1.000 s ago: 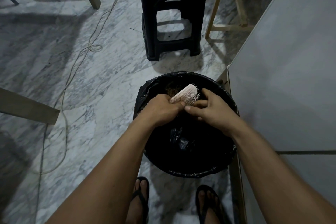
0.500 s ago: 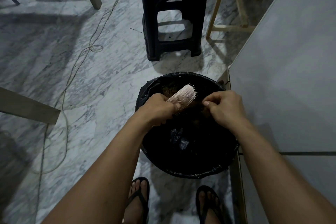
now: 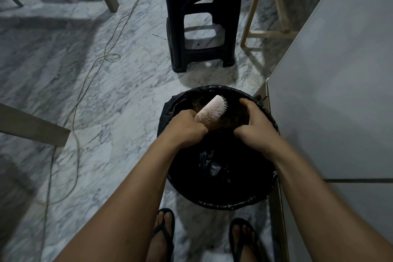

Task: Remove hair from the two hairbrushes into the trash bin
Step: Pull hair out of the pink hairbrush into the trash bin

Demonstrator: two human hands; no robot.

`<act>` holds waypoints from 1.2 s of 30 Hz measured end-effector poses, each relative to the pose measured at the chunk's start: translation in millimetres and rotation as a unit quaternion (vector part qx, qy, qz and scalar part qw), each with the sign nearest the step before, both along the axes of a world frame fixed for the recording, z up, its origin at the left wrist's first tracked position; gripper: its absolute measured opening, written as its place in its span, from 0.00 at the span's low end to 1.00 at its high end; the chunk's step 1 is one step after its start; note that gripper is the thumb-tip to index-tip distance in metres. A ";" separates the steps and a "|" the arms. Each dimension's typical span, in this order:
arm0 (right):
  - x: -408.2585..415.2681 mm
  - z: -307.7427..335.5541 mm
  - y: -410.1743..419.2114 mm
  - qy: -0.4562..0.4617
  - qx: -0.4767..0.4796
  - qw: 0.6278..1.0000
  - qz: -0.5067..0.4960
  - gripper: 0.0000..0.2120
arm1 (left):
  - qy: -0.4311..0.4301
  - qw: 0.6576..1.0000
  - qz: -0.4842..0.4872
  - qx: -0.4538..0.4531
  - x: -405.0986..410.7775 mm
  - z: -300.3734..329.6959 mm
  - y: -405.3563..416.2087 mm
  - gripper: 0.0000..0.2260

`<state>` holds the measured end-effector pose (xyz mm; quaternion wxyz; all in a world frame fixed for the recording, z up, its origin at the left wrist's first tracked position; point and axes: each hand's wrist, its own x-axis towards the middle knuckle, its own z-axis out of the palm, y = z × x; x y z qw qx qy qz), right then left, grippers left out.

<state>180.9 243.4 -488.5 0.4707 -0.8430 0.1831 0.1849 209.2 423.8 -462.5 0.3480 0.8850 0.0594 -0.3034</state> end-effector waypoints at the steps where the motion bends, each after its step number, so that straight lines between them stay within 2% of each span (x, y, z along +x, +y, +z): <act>1: 0.5 0.7 5.2 0.006 0.079 0.997 -0.025 0.48 | 0.000 1.000 -0.012 -0.001 -0.6 1.4 -0.9 0.11; 3: 0.7 -0.9 12.6 0.019 0.228 0.970 -0.082 0.47 | -0.001 0.999 -0.034 -0.012 -2.0 2.5 -2.4 0.11; 5: -0.2 -2.3 13.7 0.042 0.280 0.953 -0.106 0.42 | -0.008 0.998 -0.048 -0.025 -3.3 2.3 -3.4 0.11; 7: -2.0 -1.0 11.3 0.046 0.249 0.965 -0.074 0.32 | -0.022 0.998 -0.055 -0.026 -3.2 1.6 -3.7 0.10; 10: -4.1 1.6 7.3 0.023 0.171 0.985 -0.006 0.11 | -0.038 0.998 -0.052 -0.025 -1.5 -1.2 -3.1 0.09; 11: -4.5 2.5 5.6 0.011 0.143 0.990 0.005 0.08 | -0.044 0.998 -0.043 -0.024 -1.3 -2.6 -2.7 0.08; 16: -3.8 0.7 -9.9 0.001 0.032 0.998 0.051 0.14 | -0.082 0.993 0.080 -0.019 3.0 -4.2 1.2 0.13; 19: -1.5 -8.3 -21.8 -0.002 -0.053 0.998 0.042 0.16 | -0.100 0.986 0.131 -0.016 7.4 -0.9 6.8 0.13; 24: -1.3 -13.0 -22.9 0.042 -0.196 0.980 -0.004 0.15 | -0.080 0.989 0.118 -0.025 4.4 -3.0 6.0 0.15; 27: -3.2 -11.6 -20.0 0.094 -0.220 0.971 0.022 0.07 | -0.074 0.991 0.104 -0.043 3.4 -0.9 3.6 0.13; 28: -2.7 -10.0 -19.6 0.093 -0.209 0.972 0.052 0.09 | -0.071 0.992 0.093 -0.051 2.9 1.2 2.7 0.12; 30: 0.3 -5.4 -17.2 0.049 -0.147 0.984 0.088 0.29 | -0.067 0.994 0.056 -0.059 1.7 5.3 1.0 0.08; 32: 2.5 3.0 -7.4 0.001 0.018 1.000 0.024 0.37 | -0.070 0.996 0.016 -0.058 0.1 8.4 -1.2 0.07; 34: 2.3 7.4 3.2 -0.017 0.178 0.984 -0.023 0.37 | -0.072 0.995 -0.008 -0.070 -2.2 10.4 -3.9 0.09; 36: -0.3 7.1 9.0 -0.012 0.269 0.962 -0.035 0.26 | -0.070 0.993 -0.022 -0.092 -4.0 10.3 -6.3 0.08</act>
